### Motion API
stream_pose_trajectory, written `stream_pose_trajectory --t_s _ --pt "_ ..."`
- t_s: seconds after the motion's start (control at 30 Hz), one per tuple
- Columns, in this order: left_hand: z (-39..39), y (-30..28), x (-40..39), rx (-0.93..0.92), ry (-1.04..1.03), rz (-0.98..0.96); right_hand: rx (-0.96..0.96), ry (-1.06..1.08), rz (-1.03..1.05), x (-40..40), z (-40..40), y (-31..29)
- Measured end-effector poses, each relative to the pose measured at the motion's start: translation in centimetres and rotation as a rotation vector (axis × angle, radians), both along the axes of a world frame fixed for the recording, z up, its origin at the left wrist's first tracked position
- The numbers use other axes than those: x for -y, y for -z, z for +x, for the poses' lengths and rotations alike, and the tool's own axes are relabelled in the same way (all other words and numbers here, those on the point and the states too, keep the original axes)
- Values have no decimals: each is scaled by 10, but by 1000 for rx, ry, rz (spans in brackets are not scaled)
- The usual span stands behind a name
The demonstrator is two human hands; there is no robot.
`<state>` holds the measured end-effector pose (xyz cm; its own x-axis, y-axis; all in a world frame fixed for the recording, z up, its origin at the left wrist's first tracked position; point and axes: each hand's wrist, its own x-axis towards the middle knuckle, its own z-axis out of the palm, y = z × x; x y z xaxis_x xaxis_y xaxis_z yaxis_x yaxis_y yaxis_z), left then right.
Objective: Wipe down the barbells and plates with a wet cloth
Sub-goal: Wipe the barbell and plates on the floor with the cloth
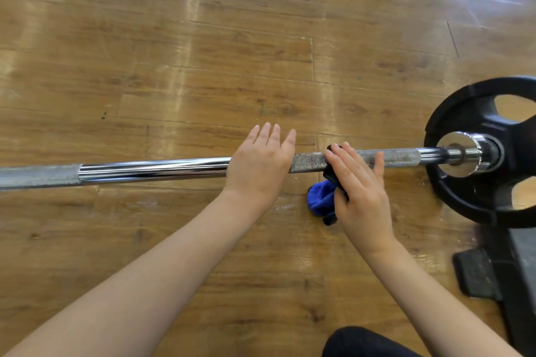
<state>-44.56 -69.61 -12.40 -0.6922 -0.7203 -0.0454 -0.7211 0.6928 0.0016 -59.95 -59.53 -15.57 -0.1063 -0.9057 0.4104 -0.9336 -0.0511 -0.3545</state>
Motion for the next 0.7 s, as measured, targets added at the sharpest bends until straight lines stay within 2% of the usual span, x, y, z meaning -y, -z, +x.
stream_pose_trajectory --t_s 0.37,0.6,0.7 --pt "-6 -20 13 97 -53 292 2 41 -6 3 2 -4" --pt "-2 -9 1 48 -14 108 -72 -124 -35 8 39 4" --pt "-1 -8 1 46 -2 96 -116 -42 -44 2 14 6"
